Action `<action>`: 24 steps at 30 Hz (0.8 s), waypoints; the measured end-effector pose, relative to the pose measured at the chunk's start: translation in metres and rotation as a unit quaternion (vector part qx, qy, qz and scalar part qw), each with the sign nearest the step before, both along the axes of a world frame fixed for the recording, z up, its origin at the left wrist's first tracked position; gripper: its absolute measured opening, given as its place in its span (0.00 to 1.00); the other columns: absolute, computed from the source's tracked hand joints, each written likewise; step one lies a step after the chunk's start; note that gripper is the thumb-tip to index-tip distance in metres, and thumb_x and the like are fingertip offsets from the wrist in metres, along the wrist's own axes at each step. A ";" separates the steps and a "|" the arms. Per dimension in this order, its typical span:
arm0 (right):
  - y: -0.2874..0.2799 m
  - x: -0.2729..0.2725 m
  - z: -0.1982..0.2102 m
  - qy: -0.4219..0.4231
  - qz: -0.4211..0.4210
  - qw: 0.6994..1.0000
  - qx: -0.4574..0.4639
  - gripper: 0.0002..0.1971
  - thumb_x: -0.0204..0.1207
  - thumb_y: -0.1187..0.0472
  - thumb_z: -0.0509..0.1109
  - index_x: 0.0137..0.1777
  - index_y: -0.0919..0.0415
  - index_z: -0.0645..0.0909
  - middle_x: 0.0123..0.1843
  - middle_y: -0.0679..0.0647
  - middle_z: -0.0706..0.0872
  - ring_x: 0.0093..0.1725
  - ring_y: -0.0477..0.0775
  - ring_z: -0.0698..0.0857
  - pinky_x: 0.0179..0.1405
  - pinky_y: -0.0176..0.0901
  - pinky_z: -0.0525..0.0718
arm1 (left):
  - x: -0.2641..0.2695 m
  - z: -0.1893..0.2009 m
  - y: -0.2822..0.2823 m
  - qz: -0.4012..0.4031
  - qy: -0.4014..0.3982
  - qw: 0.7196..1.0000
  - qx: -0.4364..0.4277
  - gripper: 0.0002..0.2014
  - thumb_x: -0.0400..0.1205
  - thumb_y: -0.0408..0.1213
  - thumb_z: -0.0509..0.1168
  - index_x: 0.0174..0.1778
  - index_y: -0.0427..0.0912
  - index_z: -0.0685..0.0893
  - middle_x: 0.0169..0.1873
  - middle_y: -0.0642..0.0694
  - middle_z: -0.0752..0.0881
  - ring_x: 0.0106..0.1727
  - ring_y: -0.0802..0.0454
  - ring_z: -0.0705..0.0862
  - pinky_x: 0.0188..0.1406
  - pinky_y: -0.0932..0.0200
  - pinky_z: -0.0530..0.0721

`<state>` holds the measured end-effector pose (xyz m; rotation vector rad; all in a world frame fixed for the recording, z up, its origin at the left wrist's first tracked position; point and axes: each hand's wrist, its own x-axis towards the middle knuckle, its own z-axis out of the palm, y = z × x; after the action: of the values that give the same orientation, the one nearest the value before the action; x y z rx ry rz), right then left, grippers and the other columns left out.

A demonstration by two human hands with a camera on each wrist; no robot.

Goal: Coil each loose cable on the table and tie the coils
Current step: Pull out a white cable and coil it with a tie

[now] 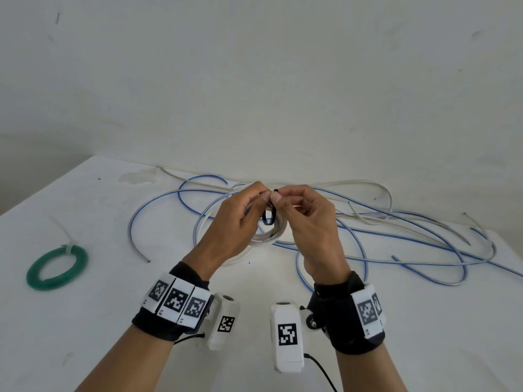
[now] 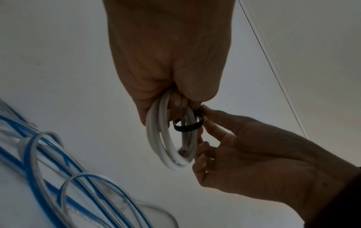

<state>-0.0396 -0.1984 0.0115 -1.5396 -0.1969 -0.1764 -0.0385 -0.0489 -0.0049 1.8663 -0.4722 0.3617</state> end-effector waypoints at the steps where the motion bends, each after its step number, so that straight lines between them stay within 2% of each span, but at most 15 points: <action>1: -0.002 0.001 -0.001 -0.004 -0.009 1.000 -0.009 0.02 0.79 0.57 0.79 0.47 0.53 0.90 0.46 0.65 0.90 0.41 0.56 0.81 0.47 0.47 0.81 | 0.000 -0.001 -0.001 0.000 0.002 1.000 0.003 0.13 0.93 0.38 0.55 0.44 0.46 0.79 0.30 0.63 0.80 0.34 0.62 0.79 0.37 0.60 0.79; 3: -0.003 0.003 -0.002 -0.008 -0.014 1.000 -0.009 0.02 0.78 0.57 0.79 0.45 0.53 0.91 0.49 0.64 0.89 0.44 0.56 0.81 0.52 0.52 0.82 | 0.000 -0.001 -0.001 -0.002 0.006 1.000 0.004 0.13 0.93 0.41 0.55 0.45 0.44 0.79 0.31 0.61 0.79 0.35 0.58 0.79 0.37 0.54 0.80; 4: -0.004 0.004 -0.001 -0.013 -0.019 1.000 0.005 0.01 0.79 0.58 0.79 0.46 0.54 0.90 0.48 0.62 0.90 0.45 0.56 0.82 0.53 0.52 0.83 | 0.000 -0.002 -0.002 -0.007 0.007 1.000 0.010 0.13 0.93 0.41 0.55 0.46 0.43 0.79 0.33 0.61 0.80 0.35 0.58 0.79 0.38 0.54 0.80; 7: -0.014 0.012 0.000 -0.031 -0.077 0.994 0.074 0.01 0.80 0.64 0.76 0.47 0.59 0.87 0.40 0.49 0.88 0.41 0.46 0.82 0.46 0.35 0.82 | -0.004 -0.005 -0.011 -0.047 0.027 0.998 0.035 0.14 0.93 0.41 0.55 0.51 0.40 0.82 0.34 0.64 0.84 0.33 0.62 0.79 0.36 0.62 0.78; 8: -0.018 0.014 0.000 -0.029 -0.096 0.991 0.094 0.01 0.81 0.64 0.76 0.48 0.59 0.86 0.39 0.46 0.87 0.39 0.43 0.81 0.44 0.31 0.80 | -0.006 -0.005 -0.015 -0.062 0.037 0.997 0.034 0.14 0.93 0.42 0.54 0.51 0.38 0.82 0.32 0.64 0.82 0.31 0.61 0.77 0.34 0.62 0.76; 10: -0.023 0.017 -0.002 -0.011 -0.120 0.986 0.112 0.02 0.82 0.62 0.75 0.49 0.60 0.85 0.37 0.43 0.86 0.36 0.39 0.81 0.41 0.28 0.79 | -0.008 -0.005 -0.019 -0.083 0.052 0.995 0.023 0.16 0.93 0.44 0.54 0.51 0.37 0.82 0.26 0.59 0.76 0.28 0.54 0.70 0.31 0.57 0.73; 12: -0.024 0.016 -0.004 0.007 -0.118 0.988 0.105 0.04 0.83 0.59 0.74 0.50 0.60 0.86 0.36 0.43 0.85 0.35 0.42 0.80 0.39 0.32 0.78 | -0.008 -0.003 -0.018 -0.090 0.072 0.993 -0.001 0.17 0.93 0.44 0.54 0.51 0.37 0.82 0.25 0.57 0.71 0.27 0.52 0.67 0.28 0.56 0.71; 15: -0.023 0.014 -0.003 0.007 -0.011 1.000 0.024 0.07 0.85 0.57 0.71 0.49 0.60 0.88 0.37 0.49 0.86 0.34 0.47 0.78 0.40 0.39 0.76 | -0.005 -0.002 -0.009 -0.091 0.108 0.989 -0.052 0.17 0.93 0.42 0.54 0.52 0.32 0.81 0.26 0.57 0.68 0.27 0.54 0.63 0.26 0.60 0.68; 17: -0.020 0.010 0.000 0.005 0.049 0.999 -0.022 0.09 0.84 0.58 0.72 0.50 0.64 0.90 0.36 0.50 0.89 0.33 0.45 0.80 0.40 0.35 0.77 | -0.005 -0.001 -0.004 -0.084 0.122 0.987 -0.065 0.18 0.93 0.43 0.54 0.53 0.31 0.80 0.27 0.54 0.66 0.27 0.54 0.63 0.26 0.62 0.68; 19: -0.015 0.007 0.001 -0.018 0.041 0.999 -0.019 0.09 0.83 0.62 0.73 0.50 0.69 0.89 0.35 0.50 0.90 0.31 0.41 0.83 0.36 0.28 0.78 | -0.004 -0.001 -0.003 -0.073 0.141 0.984 -0.075 0.18 0.93 0.44 0.54 0.52 0.31 0.78 0.26 0.55 0.66 0.27 0.55 0.63 0.25 0.63 0.68; 21: -0.010 0.005 0.001 -0.043 0.015 0.999 -0.013 0.08 0.83 0.63 0.74 0.48 0.69 0.89 0.36 0.53 0.90 0.31 0.42 0.83 0.35 0.29 0.79 | -0.004 0.001 -0.005 -0.053 0.181 0.975 -0.116 0.15 0.93 0.43 0.53 0.47 0.37 0.75 0.25 0.57 0.67 0.27 0.55 0.63 0.26 0.61 0.66; 24: -0.008 0.005 0.000 -0.058 0.002 0.998 -0.007 0.06 0.82 0.61 0.75 0.46 0.63 0.88 0.37 0.51 0.90 0.33 0.44 0.83 0.37 0.33 0.80 | -0.003 0.005 -0.005 -0.031 0.207 0.965 -0.160 0.11 0.93 0.39 0.52 0.48 0.40 0.74 0.24 0.57 0.68 0.27 0.55 0.63 0.26 0.59 0.65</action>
<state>-0.0344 -0.2066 0.0115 -1.5445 -0.2940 -0.2627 -0.0419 -0.0536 0.0000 1.5520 -0.1731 -0.0027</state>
